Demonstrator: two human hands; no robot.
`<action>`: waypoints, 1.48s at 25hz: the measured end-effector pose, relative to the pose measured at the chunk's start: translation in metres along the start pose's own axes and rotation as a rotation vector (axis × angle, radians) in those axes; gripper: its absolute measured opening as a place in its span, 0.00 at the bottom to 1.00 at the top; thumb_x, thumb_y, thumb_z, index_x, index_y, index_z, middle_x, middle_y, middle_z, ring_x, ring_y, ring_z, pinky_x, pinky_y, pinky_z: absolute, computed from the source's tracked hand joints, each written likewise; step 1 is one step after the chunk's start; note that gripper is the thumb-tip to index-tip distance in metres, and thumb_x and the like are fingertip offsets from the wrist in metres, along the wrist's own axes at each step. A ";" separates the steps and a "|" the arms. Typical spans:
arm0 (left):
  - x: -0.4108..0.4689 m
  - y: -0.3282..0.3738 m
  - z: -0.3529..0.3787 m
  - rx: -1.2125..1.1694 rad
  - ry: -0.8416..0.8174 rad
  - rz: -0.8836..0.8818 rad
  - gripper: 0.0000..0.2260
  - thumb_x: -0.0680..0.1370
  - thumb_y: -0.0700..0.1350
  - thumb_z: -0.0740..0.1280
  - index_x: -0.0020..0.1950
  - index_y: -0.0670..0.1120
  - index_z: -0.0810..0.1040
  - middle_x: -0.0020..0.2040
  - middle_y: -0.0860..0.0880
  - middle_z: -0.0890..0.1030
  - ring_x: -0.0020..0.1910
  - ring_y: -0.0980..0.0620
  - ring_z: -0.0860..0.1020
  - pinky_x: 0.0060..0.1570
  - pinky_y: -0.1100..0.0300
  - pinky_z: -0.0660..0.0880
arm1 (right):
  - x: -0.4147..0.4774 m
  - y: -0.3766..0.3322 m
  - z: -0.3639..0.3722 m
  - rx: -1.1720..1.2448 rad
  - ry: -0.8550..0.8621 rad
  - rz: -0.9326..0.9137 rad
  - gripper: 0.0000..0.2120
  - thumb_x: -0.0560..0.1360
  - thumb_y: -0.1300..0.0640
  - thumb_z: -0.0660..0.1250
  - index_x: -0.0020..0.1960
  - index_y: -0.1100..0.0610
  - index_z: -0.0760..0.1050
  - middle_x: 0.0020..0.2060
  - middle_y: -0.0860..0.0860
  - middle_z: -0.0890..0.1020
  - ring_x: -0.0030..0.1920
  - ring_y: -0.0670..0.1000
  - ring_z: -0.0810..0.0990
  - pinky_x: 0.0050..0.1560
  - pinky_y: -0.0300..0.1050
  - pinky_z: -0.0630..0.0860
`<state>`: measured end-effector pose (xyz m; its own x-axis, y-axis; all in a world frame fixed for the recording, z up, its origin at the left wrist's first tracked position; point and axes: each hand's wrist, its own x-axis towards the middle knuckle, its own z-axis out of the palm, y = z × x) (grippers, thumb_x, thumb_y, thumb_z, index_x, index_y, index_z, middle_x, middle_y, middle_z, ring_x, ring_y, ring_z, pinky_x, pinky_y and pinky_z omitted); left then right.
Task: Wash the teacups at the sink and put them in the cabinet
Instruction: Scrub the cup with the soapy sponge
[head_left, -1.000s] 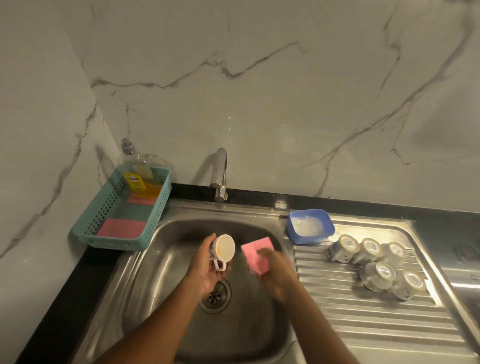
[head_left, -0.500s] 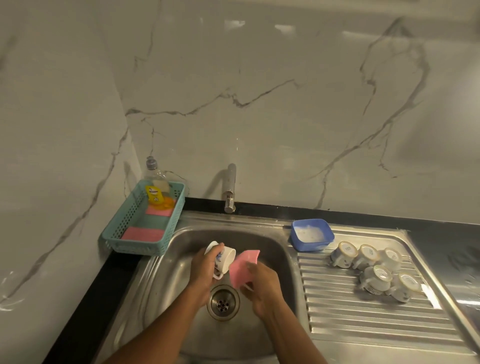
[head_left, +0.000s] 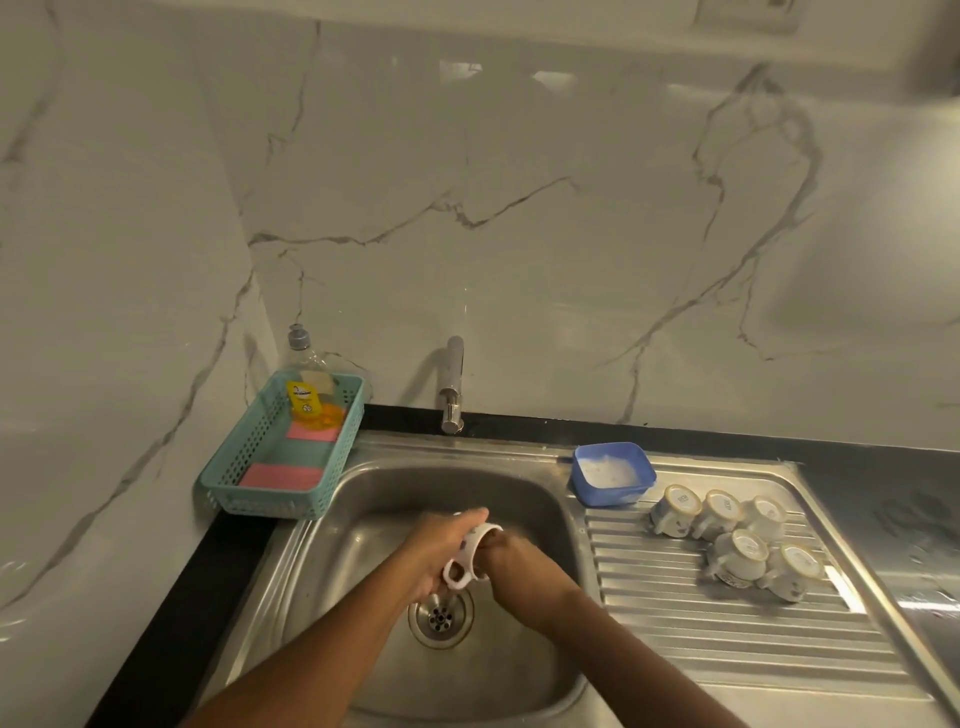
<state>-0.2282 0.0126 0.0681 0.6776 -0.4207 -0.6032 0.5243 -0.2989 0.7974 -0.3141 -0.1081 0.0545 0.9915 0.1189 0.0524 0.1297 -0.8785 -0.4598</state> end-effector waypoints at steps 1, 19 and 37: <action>-0.005 0.005 0.001 0.076 -0.012 -0.039 0.21 0.77 0.61 0.71 0.53 0.42 0.83 0.42 0.41 0.86 0.38 0.44 0.85 0.36 0.55 0.79 | -0.002 0.004 -0.001 -0.003 -0.012 0.008 0.18 0.79 0.65 0.65 0.68 0.58 0.77 0.64 0.53 0.81 0.64 0.45 0.78 0.66 0.40 0.73; 0.018 0.008 -0.004 -0.209 -0.047 0.059 0.20 0.80 0.56 0.66 0.59 0.42 0.82 0.52 0.38 0.85 0.48 0.44 0.83 0.57 0.46 0.79 | 0.019 -0.016 0.007 0.896 0.385 0.472 0.11 0.76 0.66 0.64 0.42 0.58 0.84 0.36 0.49 0.84 0.37 0.45 0.80 0.36 0.38 0.75; 0.019 0.029 0.013 -0.554 0.048 0.033 0.12 0.74 0.46 0.72 0.46 0.37 0.82 0.39 0.38 0.83 0.38 0.43 0.83 0.45 0.49 0.80 | 0.029 -0.033 0.023 1.020 0.589 0.350 0.09 0.75 0.71 0.66 0.45 0.61 0.83 0.41 0.56 0.85 0.41 0.47 0.82 0.44 0.36 0.77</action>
<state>-0.2068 -0.0148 0.0802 0.7138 -0.3791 -0.5889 0.6868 0.2142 0.6946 -0.2900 -0.0653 0.0509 0.8582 -0.5100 0.0576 0.0519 -0.0255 -0.9983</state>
